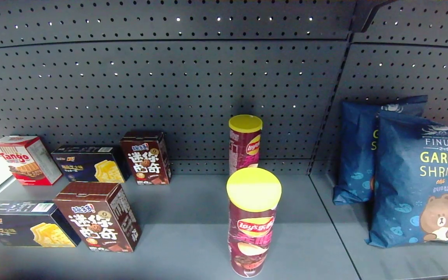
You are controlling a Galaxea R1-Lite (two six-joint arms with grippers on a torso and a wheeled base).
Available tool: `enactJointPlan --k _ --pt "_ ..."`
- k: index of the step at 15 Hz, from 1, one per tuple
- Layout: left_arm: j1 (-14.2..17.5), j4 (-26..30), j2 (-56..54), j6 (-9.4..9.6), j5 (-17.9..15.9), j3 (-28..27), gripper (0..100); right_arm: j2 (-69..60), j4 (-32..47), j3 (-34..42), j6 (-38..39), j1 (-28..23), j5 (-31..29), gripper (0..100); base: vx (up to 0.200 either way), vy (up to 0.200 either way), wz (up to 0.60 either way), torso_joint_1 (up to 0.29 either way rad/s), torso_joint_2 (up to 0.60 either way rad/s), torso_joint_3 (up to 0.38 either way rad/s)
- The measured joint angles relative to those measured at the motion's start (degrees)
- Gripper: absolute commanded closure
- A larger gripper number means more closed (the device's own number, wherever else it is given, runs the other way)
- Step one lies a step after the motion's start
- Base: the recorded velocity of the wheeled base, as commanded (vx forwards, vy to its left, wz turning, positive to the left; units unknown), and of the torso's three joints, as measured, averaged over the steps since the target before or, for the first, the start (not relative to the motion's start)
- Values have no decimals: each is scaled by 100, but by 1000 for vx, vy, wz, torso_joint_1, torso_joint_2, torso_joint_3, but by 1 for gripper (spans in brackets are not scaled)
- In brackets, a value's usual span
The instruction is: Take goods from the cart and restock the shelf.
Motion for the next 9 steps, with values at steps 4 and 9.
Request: enactJointPlan --k 4,9 --pt "0 0 -400 28 22 226 0 -759 517 538 -5 -315 0 0 0 0 0 0 0 0" --pt "0 -5 -920 41 33 444 0 -2111 2077 580 -87 -427 -185 0 0 0 0 0 0 0"
